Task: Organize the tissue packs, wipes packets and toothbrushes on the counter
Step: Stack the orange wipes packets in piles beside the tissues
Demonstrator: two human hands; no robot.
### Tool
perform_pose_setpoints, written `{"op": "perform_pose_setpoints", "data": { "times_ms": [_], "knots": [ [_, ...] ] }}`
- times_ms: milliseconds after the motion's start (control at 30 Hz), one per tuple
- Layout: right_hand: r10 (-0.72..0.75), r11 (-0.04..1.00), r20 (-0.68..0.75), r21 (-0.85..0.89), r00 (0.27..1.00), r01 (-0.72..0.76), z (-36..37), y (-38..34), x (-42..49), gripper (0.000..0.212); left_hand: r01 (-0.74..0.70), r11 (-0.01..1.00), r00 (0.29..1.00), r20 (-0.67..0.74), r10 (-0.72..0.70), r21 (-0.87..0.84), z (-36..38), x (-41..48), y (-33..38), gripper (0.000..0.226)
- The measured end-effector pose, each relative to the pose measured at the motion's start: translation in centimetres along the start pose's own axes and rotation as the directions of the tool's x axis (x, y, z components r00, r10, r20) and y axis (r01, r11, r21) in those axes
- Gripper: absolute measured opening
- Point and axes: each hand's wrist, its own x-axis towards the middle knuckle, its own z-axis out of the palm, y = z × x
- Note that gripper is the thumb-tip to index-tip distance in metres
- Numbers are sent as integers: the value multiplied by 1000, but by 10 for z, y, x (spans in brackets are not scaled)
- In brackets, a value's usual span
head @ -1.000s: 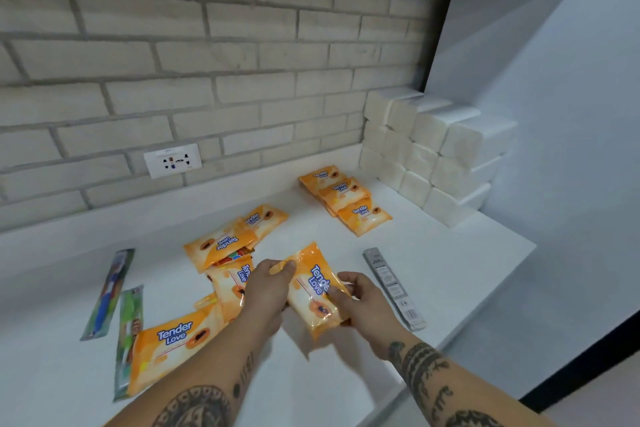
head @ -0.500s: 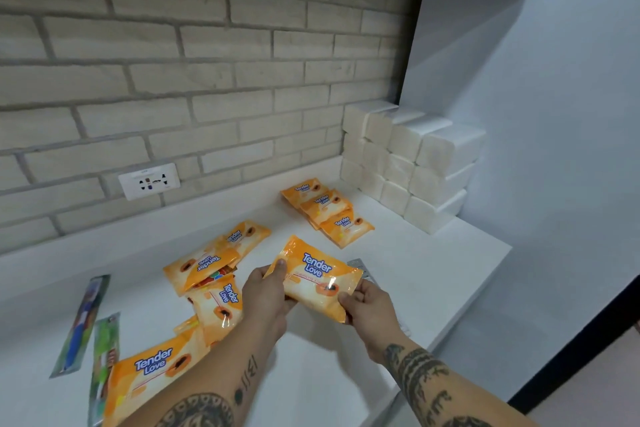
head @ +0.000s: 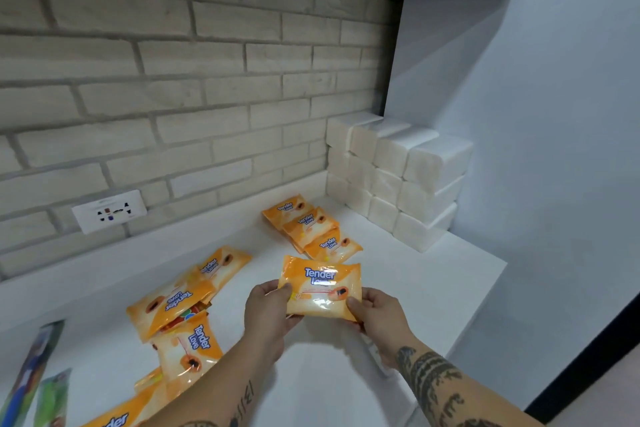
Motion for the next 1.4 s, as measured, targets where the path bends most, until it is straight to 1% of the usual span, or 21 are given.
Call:
{"op": "perform_pose_setpoints", "data": {
  "times_ms": [67, 133, 233, 300, 400, 500, 600, 767, 867, 900, 1033, 1100, 1233, 1333, 1400],
  "knots": [
    [-31, 998, -15, -62, 999, 30, -5, -6, 24, 13, 16, 996, 999, 45, -20, 82, 10, 16, 2, 29],
    [-55, 995, -42, -92, 998, 51, -7, -13, 45, 17, 21, 987, 996, 87, -36, 159, 20, 28, 4, 31],
    [-66, 989, -73, -135, 995, 56, -10, -20, 84, 23, 0, 975, 994, 108, -25, 222, 43, 50, 6, 20],
    [-50, 989, -73, -141, 996, 39, -14, -24, 110, 24, -9, 975, 996, 84, -10, 221, 58, 65, 5, 14],
    [-39, 986, -64, -164, 997, 28, -21, -27, 147, 22, 7, 975, 998, 53, -20, 220, 76, 91, 1, 11],
    [-68, 970, -49, -236, 996, 55, -26, -31, 176, 18, 19, 964, 1000, 19, -25, 267, 90, 113, -3, 9],
    [-77, 959, -71, -277, 994, 55, -27, -36, 197, 9, -1, 942, 1000, -11, 5, 336, 101, 131, -5, 6],
    [-28, 951, -85, -308, 996, 0, -27, -38, 224, 15, -34, 888, 998, -35, 56, 458, 114, 157, -12, 8],
    [-16, 942, -69, -336, 998, -8, -22, -38, 239, 12, -49, 861, 991, -80, 104, 507, 118, 168, -14, 11],
    [-12, 932, -52, -363, 999, -8, -21, -37, 245, 14, -49, 856, 990, -91, 112, 515, 119, 172, -15, 12],
    [6, 867, 5, -499, 1000, -2, -13, -30, 259, 52, -15, 864, 989, -122, 88, 504, 120, 185, -20, 14],
    [-5, 840, 0, -543, 1000, 5, -9, -26, 263, 57, -14, 856, 987, -130, 94, 517, 120, 191, -22, 15],
    [-52, 765, -50, -644, 997, 8, -3, -21, 269, 54, -8, 863, 983, -154, 99, 506, 123, 199, -23, 17],
    [-78, 789, -23, -612, 997, 47, -1, -24, 270, 40, -5, 854, 980, -166, 107, 520, 125, 201, -22, 18],
    [-84, 788, -5, -612, 996, 64, 1, -27, 271, 36, 1, 865, 981, -168, 96, 502, 124, 202, -24, 17]
  ]
}}
